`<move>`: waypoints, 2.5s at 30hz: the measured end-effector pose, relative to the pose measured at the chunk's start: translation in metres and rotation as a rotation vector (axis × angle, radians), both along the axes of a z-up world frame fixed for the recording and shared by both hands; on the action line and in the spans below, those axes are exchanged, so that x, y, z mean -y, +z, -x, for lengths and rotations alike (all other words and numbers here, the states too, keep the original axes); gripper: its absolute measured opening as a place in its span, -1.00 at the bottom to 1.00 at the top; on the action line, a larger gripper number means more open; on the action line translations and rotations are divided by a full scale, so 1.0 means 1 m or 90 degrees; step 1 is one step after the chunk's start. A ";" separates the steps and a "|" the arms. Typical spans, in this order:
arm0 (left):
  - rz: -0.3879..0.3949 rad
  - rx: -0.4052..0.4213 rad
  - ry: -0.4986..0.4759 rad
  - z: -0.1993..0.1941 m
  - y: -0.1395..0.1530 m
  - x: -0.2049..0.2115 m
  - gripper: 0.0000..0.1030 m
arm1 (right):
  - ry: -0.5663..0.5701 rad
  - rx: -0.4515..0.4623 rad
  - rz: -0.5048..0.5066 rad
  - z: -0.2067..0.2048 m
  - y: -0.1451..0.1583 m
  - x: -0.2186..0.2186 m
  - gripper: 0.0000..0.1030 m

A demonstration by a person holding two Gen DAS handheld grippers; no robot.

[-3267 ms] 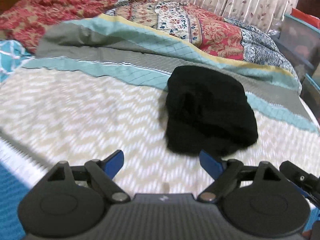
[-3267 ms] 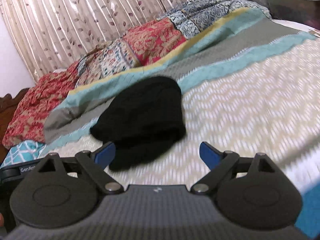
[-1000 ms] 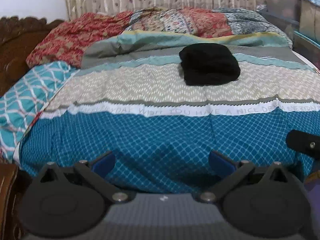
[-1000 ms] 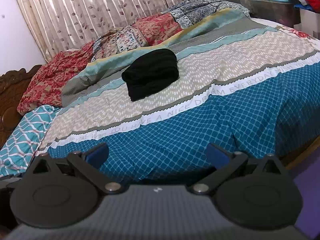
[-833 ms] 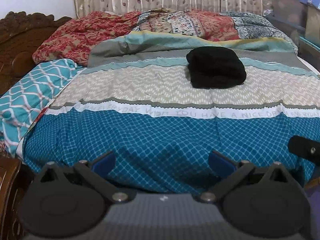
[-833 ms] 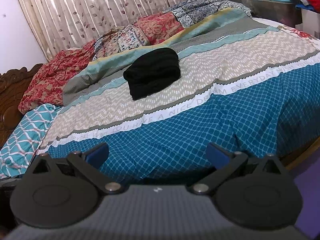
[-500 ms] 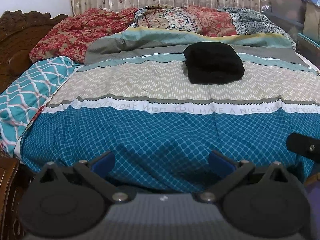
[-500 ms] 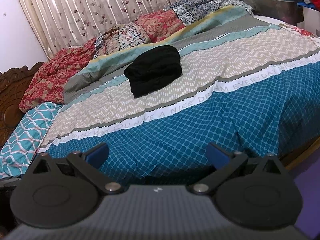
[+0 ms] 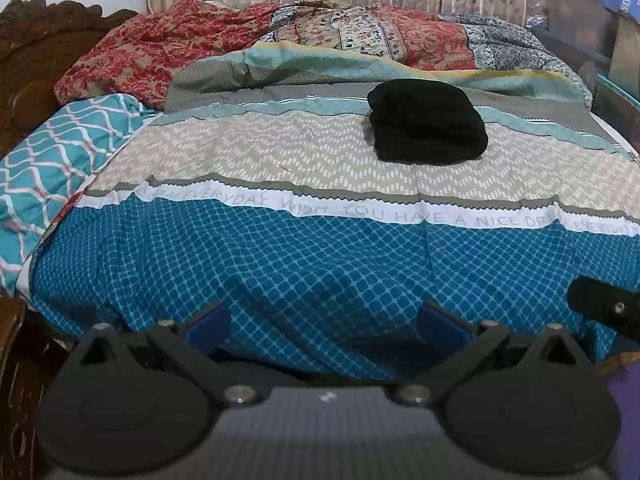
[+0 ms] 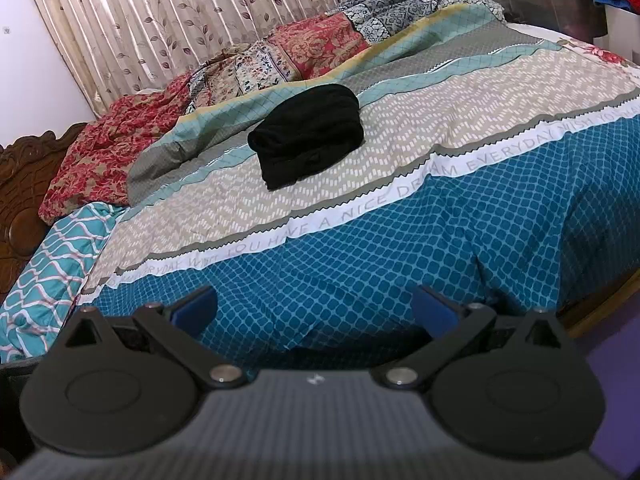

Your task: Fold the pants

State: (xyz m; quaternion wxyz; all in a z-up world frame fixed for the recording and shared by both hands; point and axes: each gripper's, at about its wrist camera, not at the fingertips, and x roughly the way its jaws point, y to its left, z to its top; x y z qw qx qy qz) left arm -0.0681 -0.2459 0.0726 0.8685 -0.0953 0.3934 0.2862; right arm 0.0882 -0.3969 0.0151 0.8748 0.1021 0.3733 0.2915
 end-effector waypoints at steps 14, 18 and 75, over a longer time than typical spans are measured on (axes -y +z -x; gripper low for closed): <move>-0.083 0.026 0.008 -0.004 0.018 0.007 1.00 | -0.004 0.037 0.000 0.006 0.007 -0.001 1.00; -0.100 0.040 0.005 -0.005 0.025 0.008 1.00 | -0.008 0.055 0.002 0.009 0.010 -0.002 1.00; -0.012 -0.088 -0.020 -0.015 -0.013 0.008 1.00 | -0.006 0.012 0.004 0.003 0.001 -0.002 1.00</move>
